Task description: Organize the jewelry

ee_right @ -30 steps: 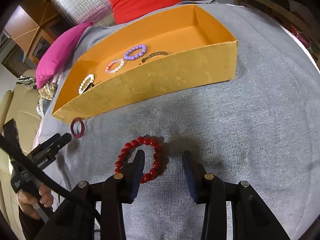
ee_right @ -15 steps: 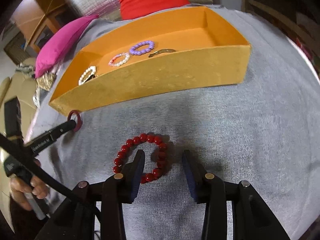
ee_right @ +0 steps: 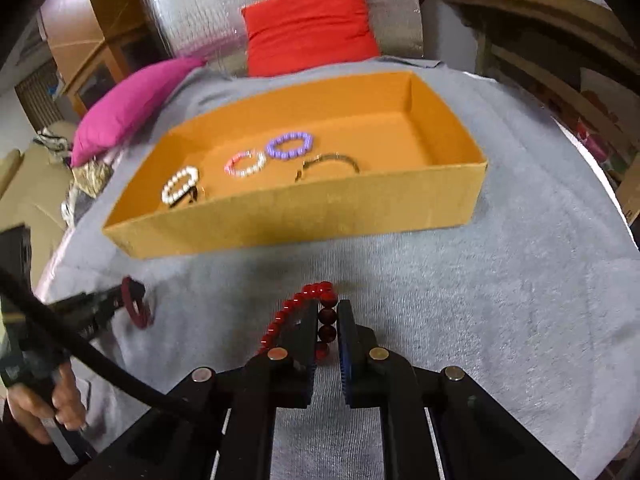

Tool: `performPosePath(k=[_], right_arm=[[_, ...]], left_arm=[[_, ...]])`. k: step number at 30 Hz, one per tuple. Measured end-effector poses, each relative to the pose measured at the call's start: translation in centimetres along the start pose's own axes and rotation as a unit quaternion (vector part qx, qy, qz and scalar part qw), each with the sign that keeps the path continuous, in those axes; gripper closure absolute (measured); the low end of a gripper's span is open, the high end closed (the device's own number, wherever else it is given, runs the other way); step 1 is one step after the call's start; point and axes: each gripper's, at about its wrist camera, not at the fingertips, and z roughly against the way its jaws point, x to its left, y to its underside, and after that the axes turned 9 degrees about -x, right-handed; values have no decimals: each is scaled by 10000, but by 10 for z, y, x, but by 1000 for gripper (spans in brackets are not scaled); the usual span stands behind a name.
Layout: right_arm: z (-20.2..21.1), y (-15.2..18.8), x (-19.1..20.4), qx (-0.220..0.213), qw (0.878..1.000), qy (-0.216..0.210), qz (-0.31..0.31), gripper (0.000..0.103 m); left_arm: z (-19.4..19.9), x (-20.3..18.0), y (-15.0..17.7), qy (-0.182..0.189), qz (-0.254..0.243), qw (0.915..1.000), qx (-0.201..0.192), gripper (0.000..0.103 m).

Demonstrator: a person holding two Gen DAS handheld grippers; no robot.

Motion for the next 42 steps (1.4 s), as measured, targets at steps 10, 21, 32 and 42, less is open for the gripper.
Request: performPosePath(k=[10, 21, 32, 42], right_arm=[[-12, 0, -7, 253, 9992, 90, -281, 93], [-25, 2, -6, 597, 9968, 62, -526, 92], [-33, 4, -15, 824, 9932, 30, -821, 89], [-35, 4, -12, 810, 9936, 37, -790, 86]], left_arm=[[13, -7, 1, -322, -230, 9991, -160, 97], [11, -5, 2, -559, -231, 9981, -91, 97], [12, 7, 4, -234, 48, 9997, 77, 56], [7, 10, 8, -158, -33, 9996, 220, 50]])
